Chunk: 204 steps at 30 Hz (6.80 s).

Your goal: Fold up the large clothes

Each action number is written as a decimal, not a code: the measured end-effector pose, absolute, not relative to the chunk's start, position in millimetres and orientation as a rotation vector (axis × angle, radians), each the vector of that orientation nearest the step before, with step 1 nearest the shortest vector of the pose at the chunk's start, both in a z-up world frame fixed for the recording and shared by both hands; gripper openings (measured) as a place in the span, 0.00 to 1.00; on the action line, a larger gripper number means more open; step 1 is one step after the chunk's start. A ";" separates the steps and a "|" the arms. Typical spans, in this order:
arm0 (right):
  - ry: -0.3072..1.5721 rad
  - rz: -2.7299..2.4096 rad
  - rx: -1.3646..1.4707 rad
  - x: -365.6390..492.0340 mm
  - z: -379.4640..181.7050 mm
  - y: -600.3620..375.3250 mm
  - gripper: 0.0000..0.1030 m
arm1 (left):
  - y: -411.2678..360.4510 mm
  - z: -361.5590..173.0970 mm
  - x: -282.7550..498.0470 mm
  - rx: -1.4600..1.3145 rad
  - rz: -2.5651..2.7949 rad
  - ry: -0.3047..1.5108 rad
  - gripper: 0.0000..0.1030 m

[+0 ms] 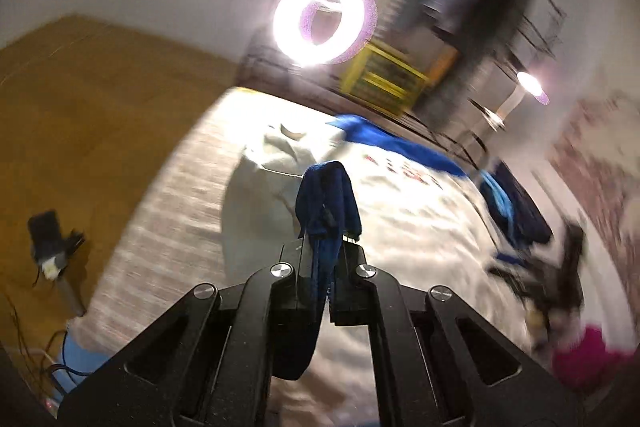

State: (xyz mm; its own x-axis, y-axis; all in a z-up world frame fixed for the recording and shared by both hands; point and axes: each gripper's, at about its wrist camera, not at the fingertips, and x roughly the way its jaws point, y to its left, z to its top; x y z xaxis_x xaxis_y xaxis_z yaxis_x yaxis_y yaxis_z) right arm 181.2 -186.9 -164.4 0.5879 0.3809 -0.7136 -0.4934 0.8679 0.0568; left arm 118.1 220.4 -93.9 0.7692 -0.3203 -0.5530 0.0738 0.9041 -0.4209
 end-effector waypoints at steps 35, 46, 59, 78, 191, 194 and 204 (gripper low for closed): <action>1.221 0.515 0.155 441.9 -213.4 -24.9 0.34 | 86.0 -167.6 44.3 0.097 -0.506 0.927 0.00; 1.169 0.460 0.247 427.4 -215.3 -138.0 0.39 | 89.0 -160.6 22.8 0.030 -0.547 0.983 0.03; 1.134 0.783 0.263 320.5 -183.1 -152.7 0.61 | 108.0 -146.5 24.2 -0.118 -0.439 0.961 0.34; 1.238 0.607 0.152 353.2 -253.0 -94.9 0.23 | 66.3 -210.8 65.9 -0.180 -0.414 1.059 0.43; 1.106 0.834 -0.349 245.8 -263.5 -2.9 0.46 | 191.9 -241.4 33.0 -0.684 -0.207 0.984 0.18; 1.099 0.828 -0.362 244.9 -263.7 0.3 0.49 | 182.0 -234.0 33.2 -0.643 -0.226 0.966 0.18; 1.119 0.831 -0.337 249.2 -262.8 3.2 0.53 | 185.4 -241.9 39.8 -0.658 -0.199 0.982 0.13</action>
State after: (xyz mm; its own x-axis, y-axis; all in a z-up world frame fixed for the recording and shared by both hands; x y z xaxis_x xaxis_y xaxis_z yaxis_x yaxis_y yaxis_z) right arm 249.2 3.2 -262.8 0.1837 0.4154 -0.8909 -0.7327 0.6621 0.1576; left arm 39.8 185.4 -241.9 0.5558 -0.4403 -0.7052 -0.1315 0.7910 -0.5975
